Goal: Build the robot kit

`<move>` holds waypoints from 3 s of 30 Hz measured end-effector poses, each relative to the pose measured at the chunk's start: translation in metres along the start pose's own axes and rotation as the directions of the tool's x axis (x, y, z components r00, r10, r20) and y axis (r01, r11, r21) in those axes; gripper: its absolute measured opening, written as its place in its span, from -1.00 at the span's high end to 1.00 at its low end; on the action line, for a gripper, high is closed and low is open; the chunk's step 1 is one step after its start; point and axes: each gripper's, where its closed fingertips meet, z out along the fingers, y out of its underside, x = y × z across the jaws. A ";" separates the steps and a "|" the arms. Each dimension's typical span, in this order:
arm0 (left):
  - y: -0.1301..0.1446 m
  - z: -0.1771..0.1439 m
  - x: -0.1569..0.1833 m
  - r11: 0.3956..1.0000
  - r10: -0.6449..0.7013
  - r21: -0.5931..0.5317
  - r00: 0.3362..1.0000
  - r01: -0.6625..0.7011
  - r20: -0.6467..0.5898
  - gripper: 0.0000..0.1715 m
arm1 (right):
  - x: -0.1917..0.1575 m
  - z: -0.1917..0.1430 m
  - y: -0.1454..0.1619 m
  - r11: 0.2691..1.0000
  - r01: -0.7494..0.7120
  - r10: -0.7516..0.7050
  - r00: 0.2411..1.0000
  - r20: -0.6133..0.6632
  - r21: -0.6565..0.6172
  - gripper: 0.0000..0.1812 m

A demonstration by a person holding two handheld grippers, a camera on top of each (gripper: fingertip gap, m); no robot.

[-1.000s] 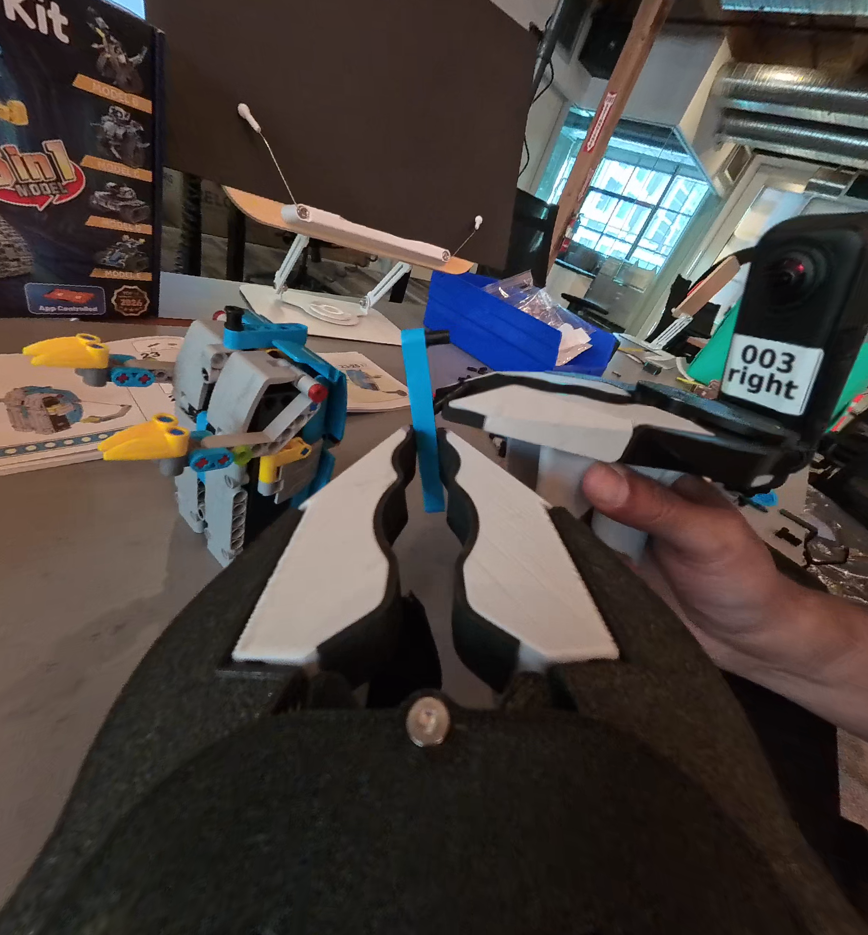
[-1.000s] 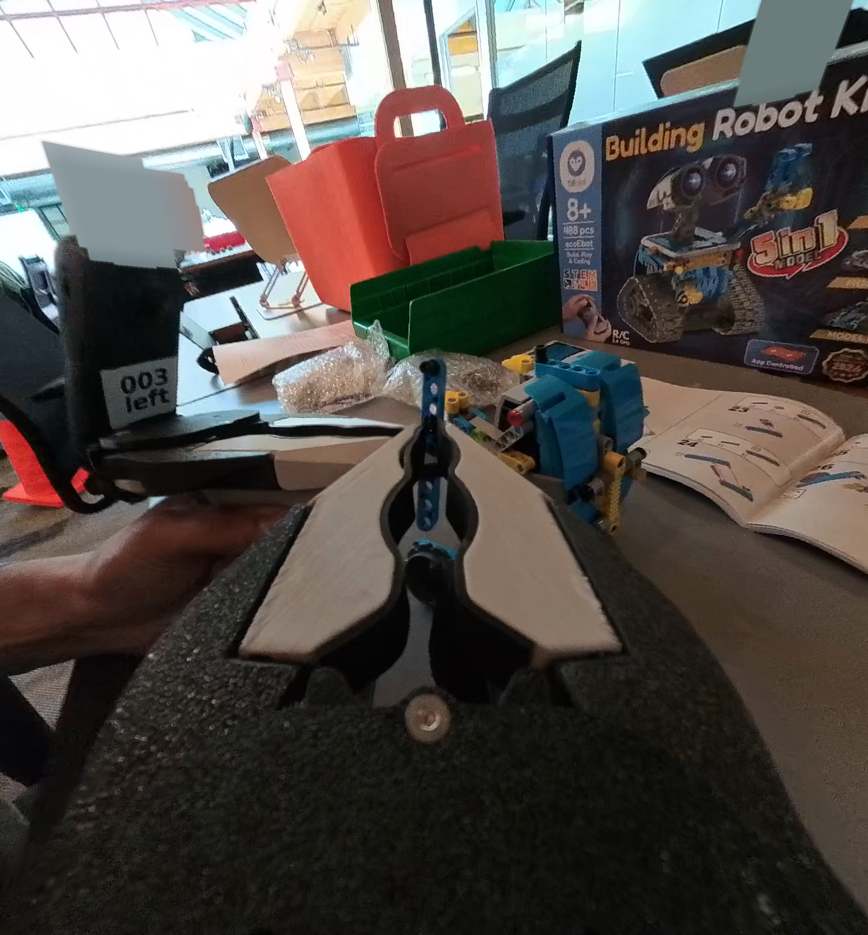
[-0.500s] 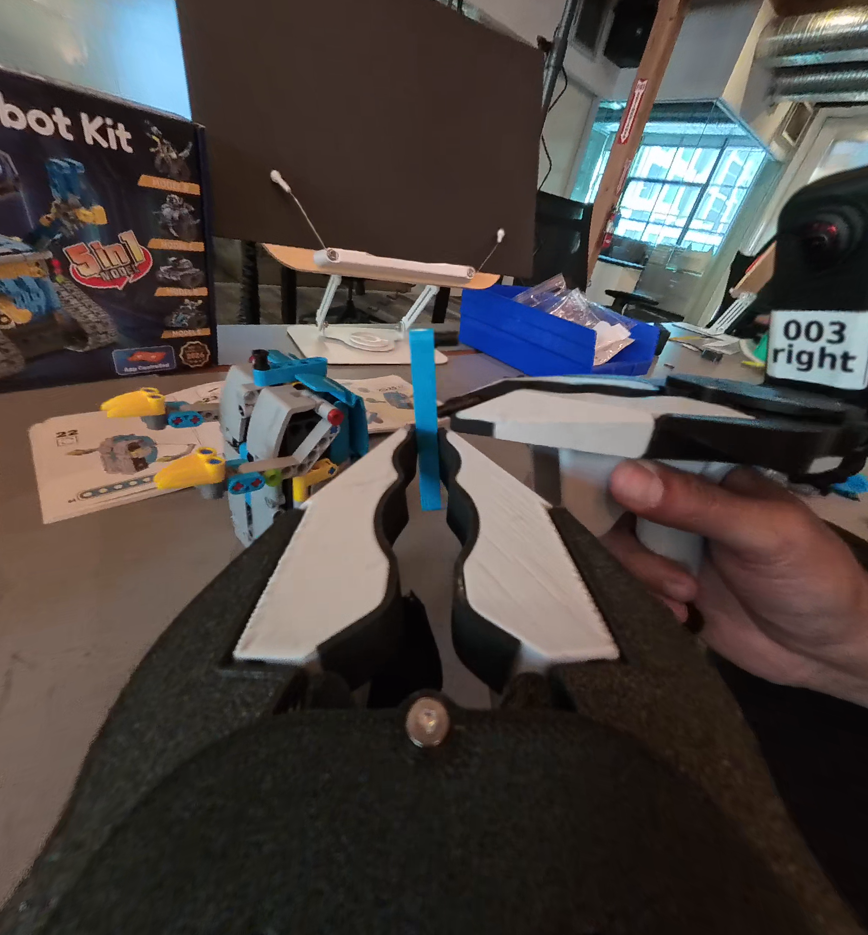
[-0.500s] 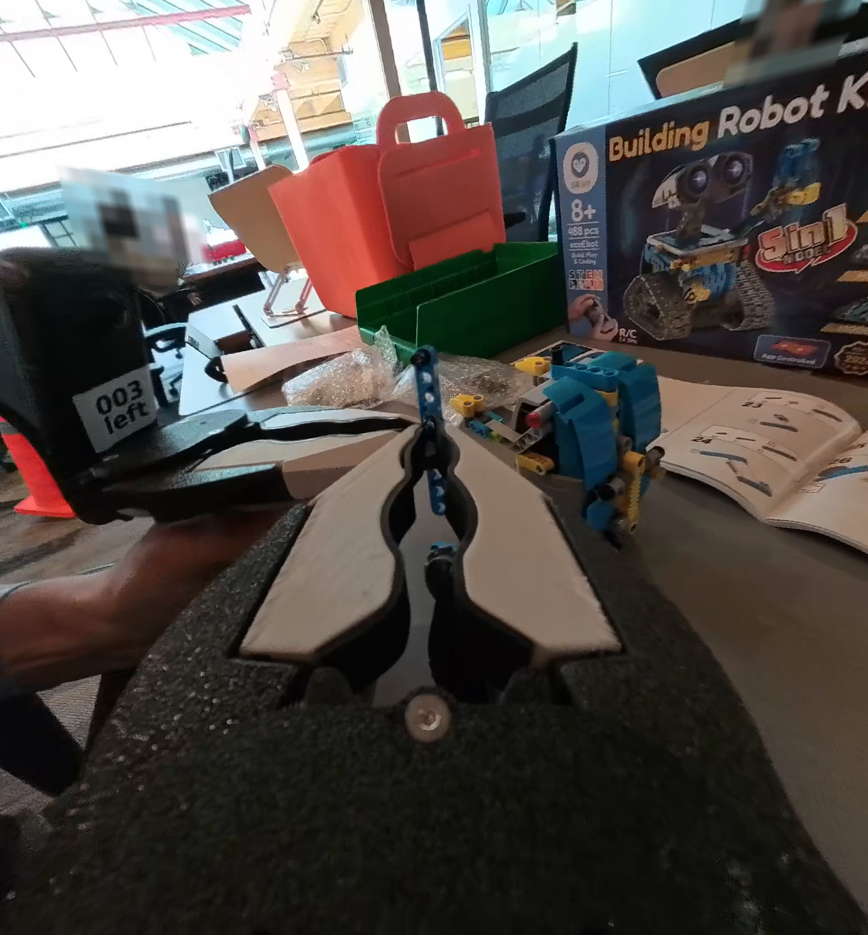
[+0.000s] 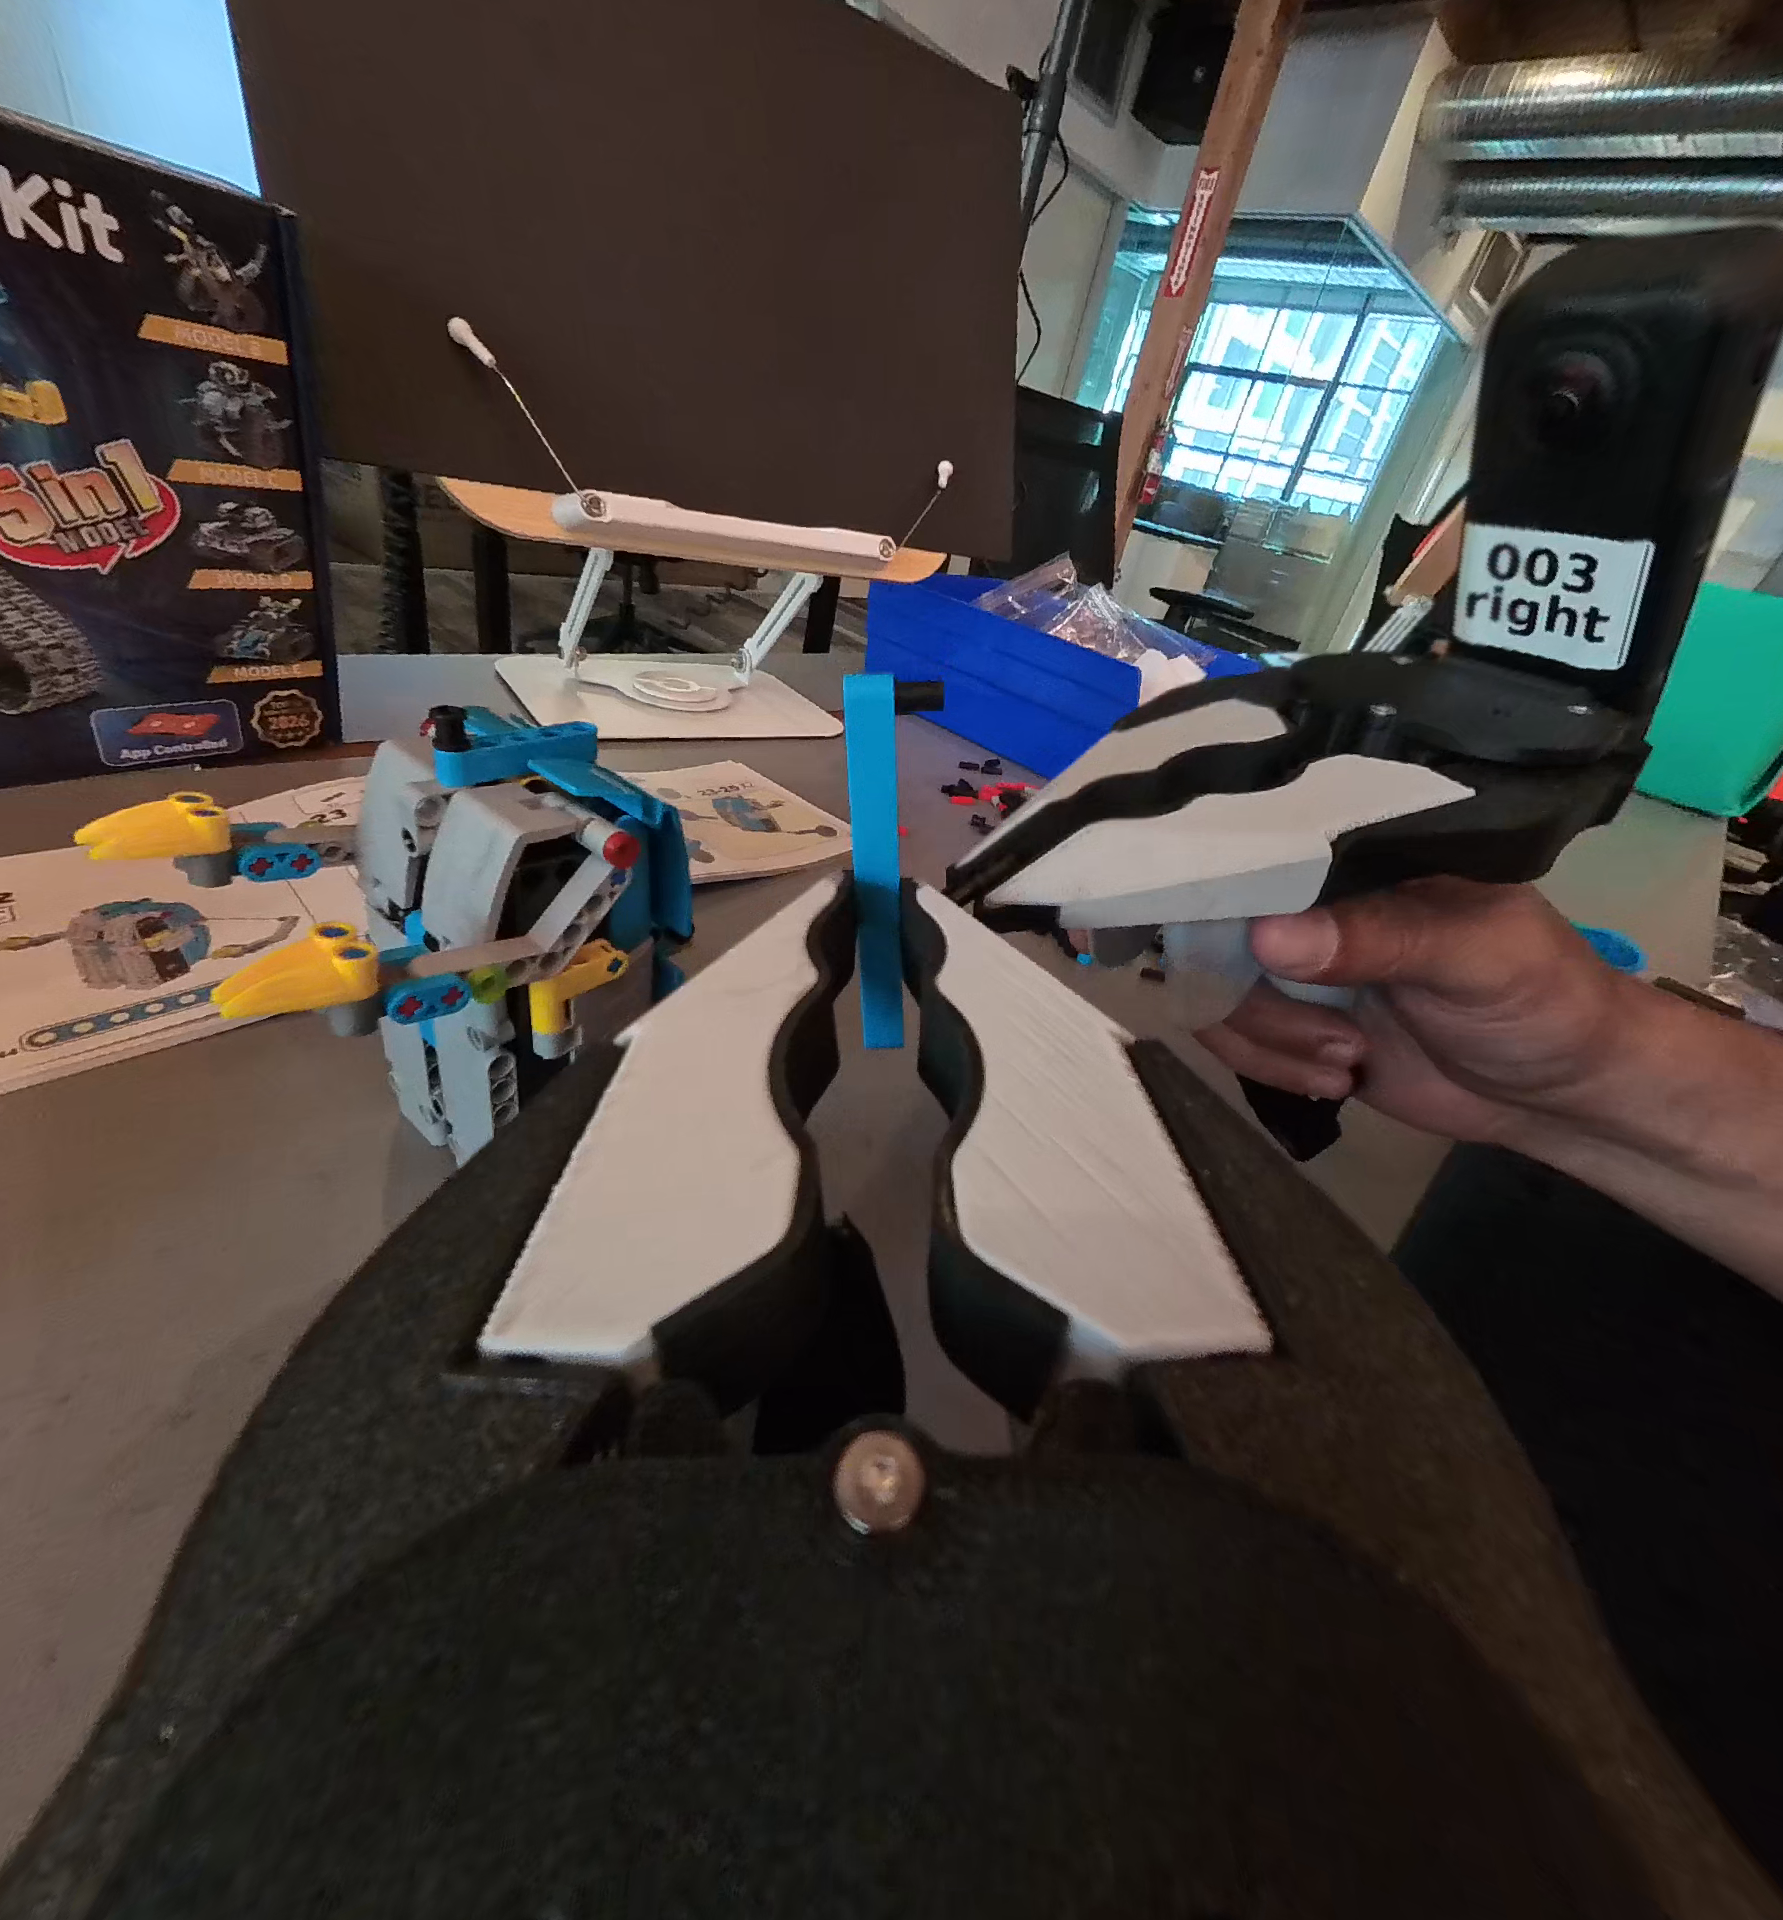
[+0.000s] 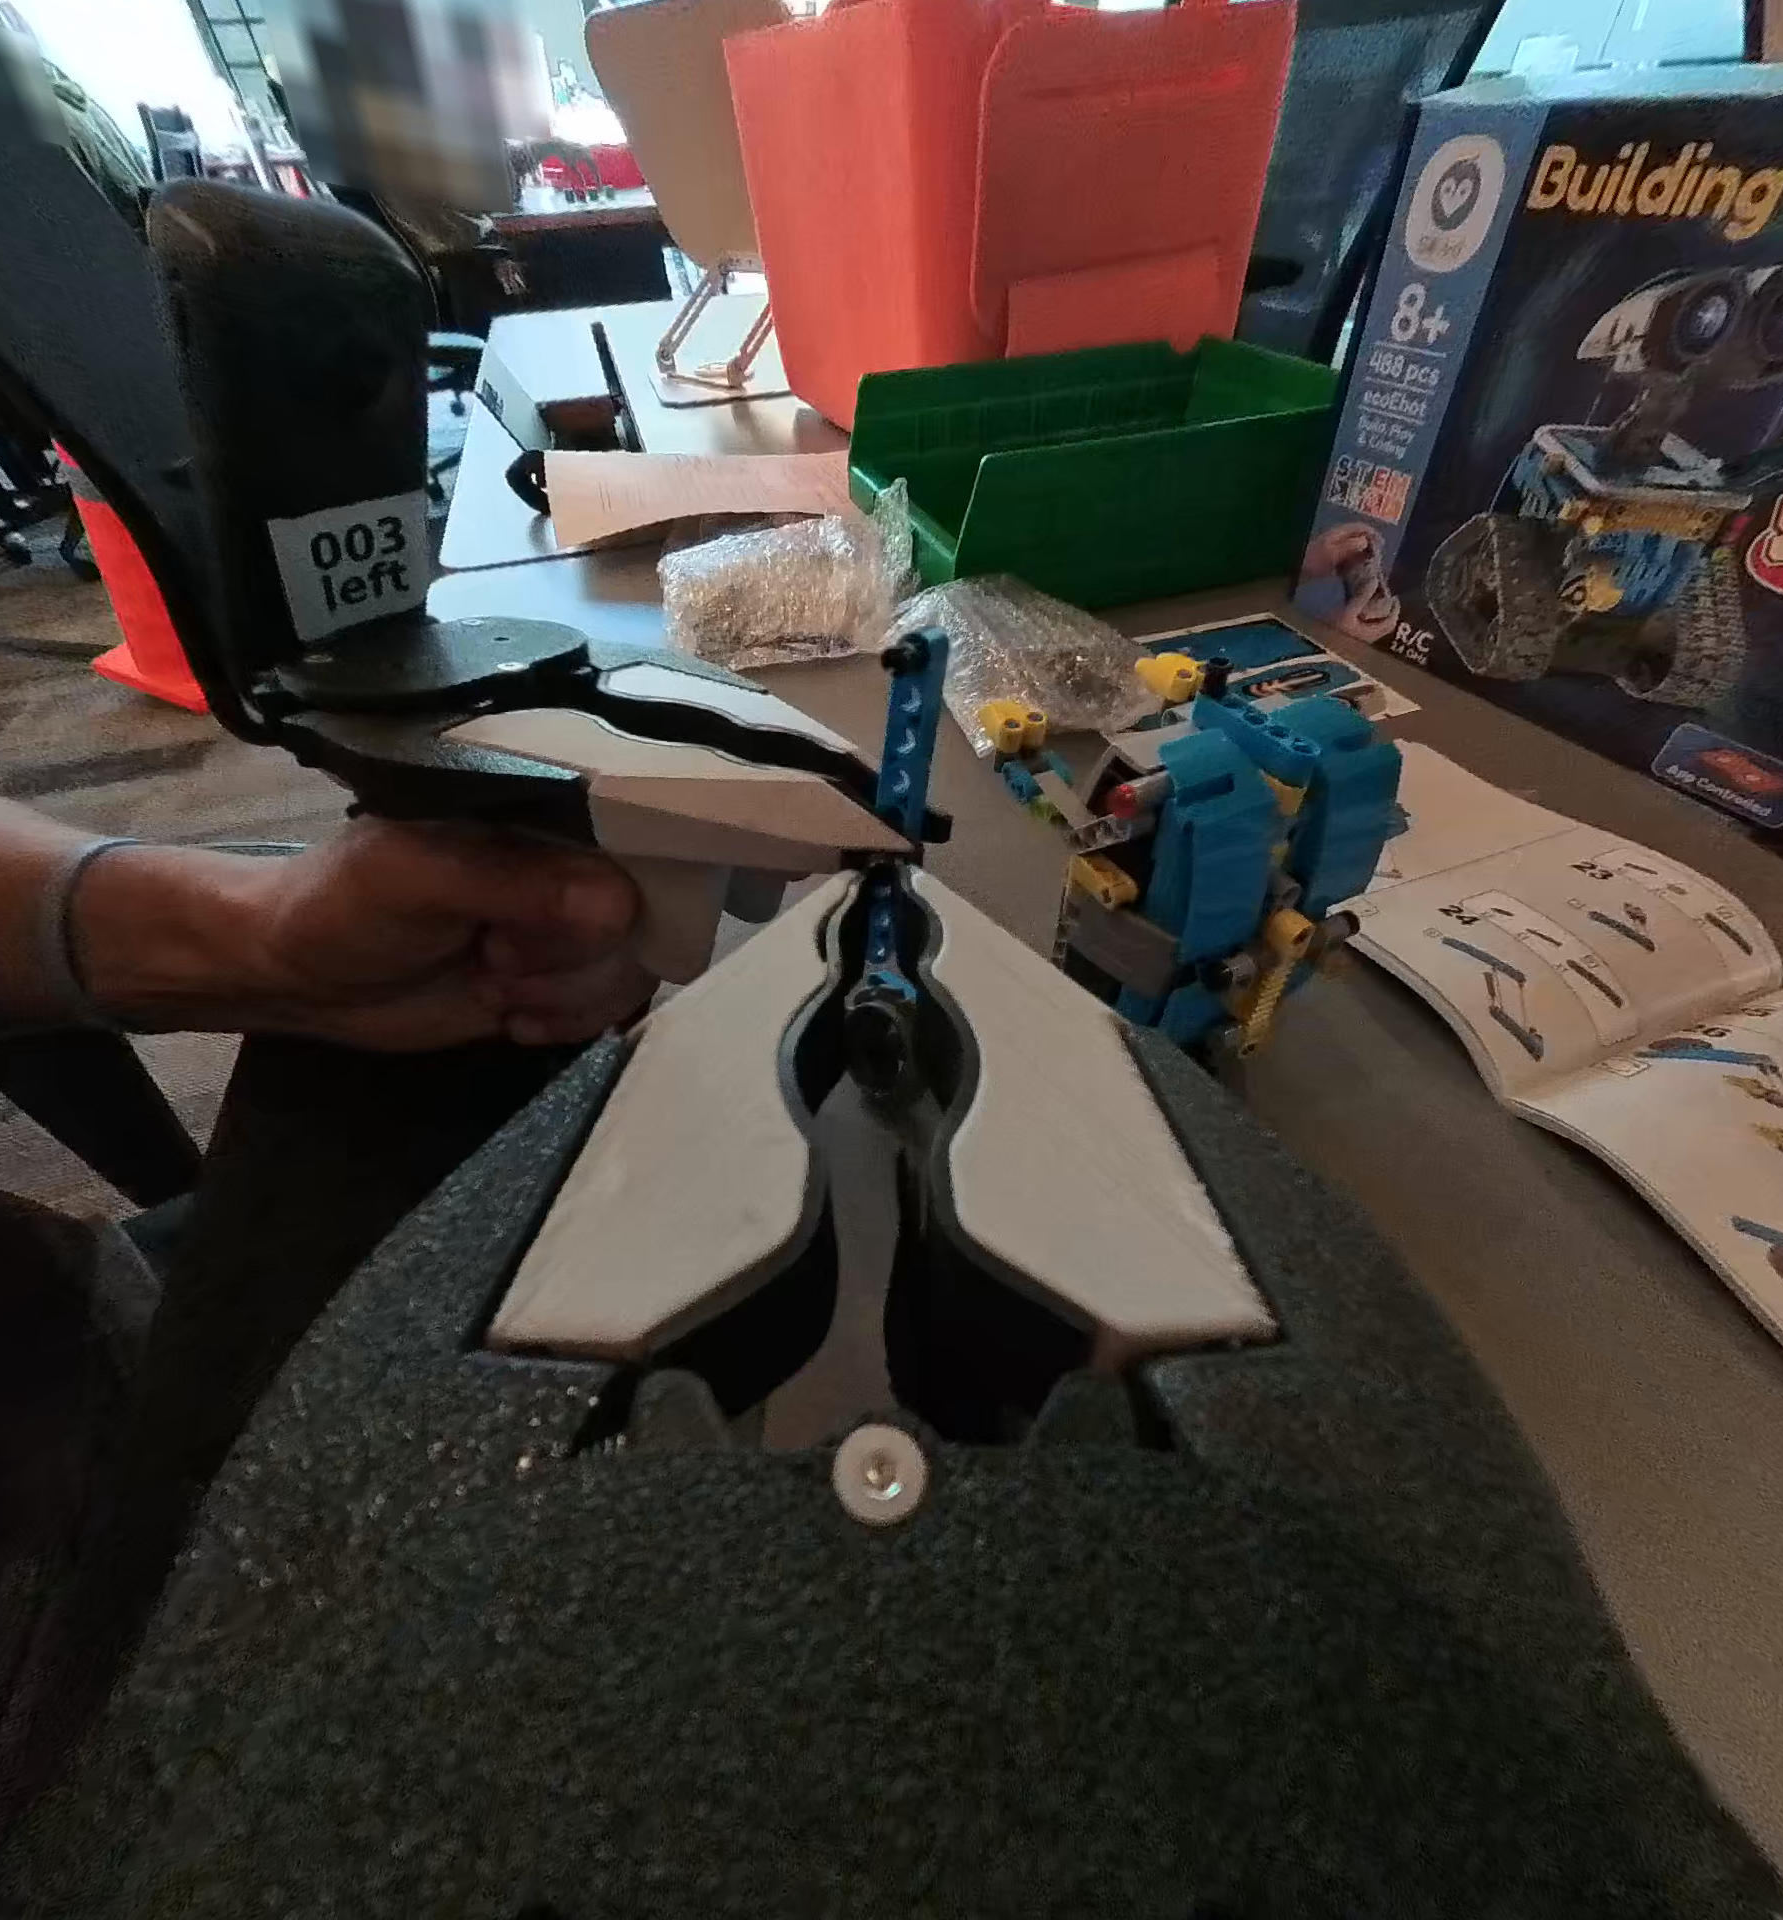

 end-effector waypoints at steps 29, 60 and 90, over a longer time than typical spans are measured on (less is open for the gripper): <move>0.018 0.010 0.006 0.991 0.090 -0.096 0.996 -0.089 0.007 0.92 | 0.045 -0.208 0.175 0.446 -0.082 0.058 0.996 -0.062 -0.891 0.94; 0.019 0.010 0.007 0.992 0.086 -0.098 0.996 -0.085 0.002 0.92 | 0.049 -0.204 0.176 0.441 -0.118 0.070 0.993 -0.097 -0.890 0.94; 0.046 0.011 0.097 0.944 0.225 -0.130 0.878 -0.304 -0.422 0.92 | -0.024 -0.065 0.057 0.973 0.157 -0.109 0.958 0.267 -0.168 0.94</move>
